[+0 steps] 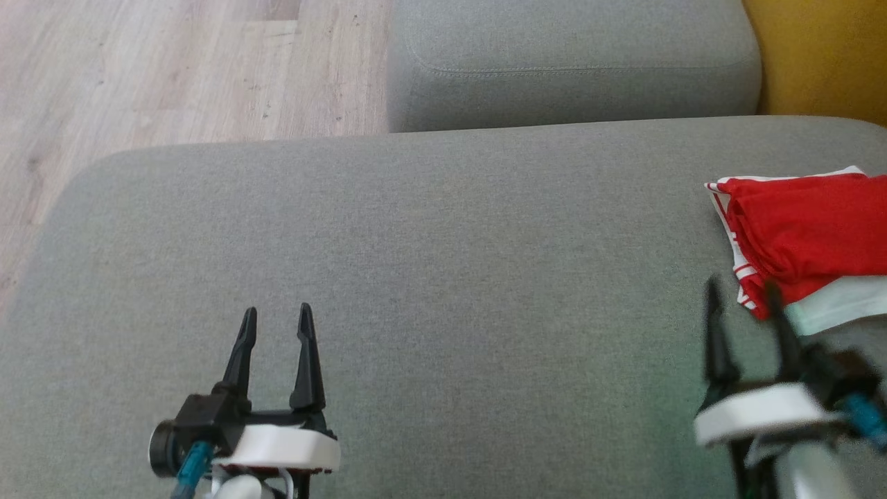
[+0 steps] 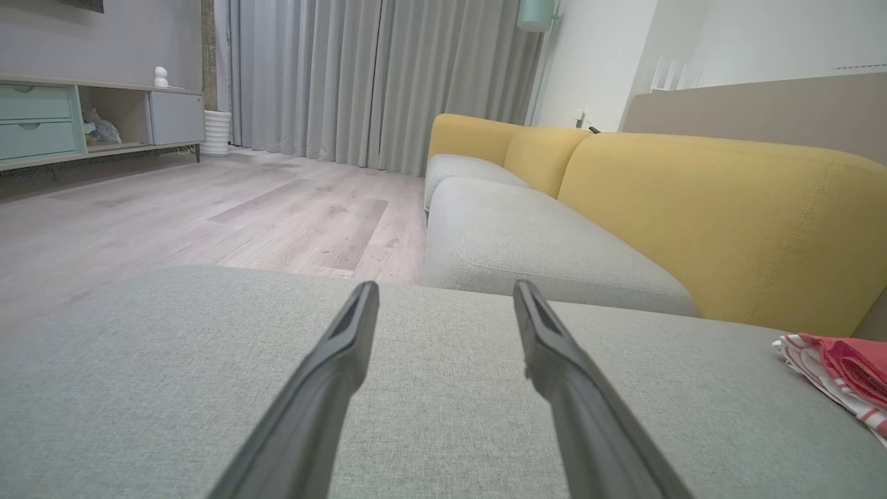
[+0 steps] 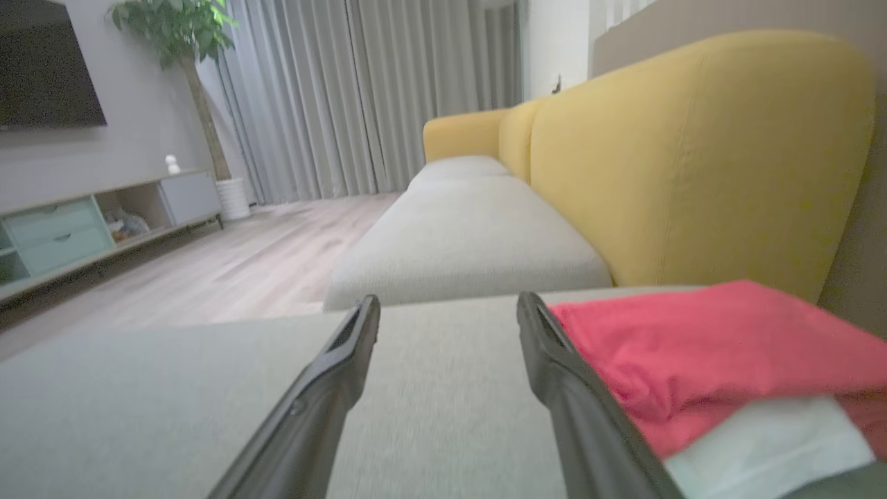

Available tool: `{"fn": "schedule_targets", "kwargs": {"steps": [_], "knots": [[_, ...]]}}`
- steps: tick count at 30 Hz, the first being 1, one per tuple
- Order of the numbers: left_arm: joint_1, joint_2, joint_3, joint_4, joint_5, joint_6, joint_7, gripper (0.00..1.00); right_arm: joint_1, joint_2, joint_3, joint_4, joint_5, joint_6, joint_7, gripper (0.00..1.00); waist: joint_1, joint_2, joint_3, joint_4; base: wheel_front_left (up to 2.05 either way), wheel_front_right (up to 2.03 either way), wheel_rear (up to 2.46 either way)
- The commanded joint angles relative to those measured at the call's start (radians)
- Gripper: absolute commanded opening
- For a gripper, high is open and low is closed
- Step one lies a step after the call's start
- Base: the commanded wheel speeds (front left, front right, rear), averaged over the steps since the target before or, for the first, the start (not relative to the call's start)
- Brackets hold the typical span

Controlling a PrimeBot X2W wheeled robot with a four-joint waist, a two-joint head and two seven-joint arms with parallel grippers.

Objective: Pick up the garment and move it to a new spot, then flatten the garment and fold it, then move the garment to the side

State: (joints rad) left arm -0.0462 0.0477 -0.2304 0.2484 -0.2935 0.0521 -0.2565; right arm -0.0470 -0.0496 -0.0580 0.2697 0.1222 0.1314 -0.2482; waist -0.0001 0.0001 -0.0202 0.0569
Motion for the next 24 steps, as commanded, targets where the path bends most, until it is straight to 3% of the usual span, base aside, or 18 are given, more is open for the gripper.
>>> {"fn": "schedule_targets", "kwargs": {"steps": [1, 24], "knots": [[-0.027, 0.003, 0.028, -0.029, -0.005, 0.0, -0.005, 1.0, -0.027, -0.001, 0.036, -0.028, -0.004, -0.001, -0.012, 1.0, 0.0001, -0.0001, 0.0, 0.0, 0.0, 0.0, 0.0], [-0.02, 0.003, 0.034, -0.011, -0.025, -0.033, -0.005, 1.0, 0.045, -0.001, 0.047, -0.088, 0.013, -0.001, -0.013, 1.0, 0.0001, -0.0001, 0.006, -0.01, 0.0, 0.0, 0.0]]}}
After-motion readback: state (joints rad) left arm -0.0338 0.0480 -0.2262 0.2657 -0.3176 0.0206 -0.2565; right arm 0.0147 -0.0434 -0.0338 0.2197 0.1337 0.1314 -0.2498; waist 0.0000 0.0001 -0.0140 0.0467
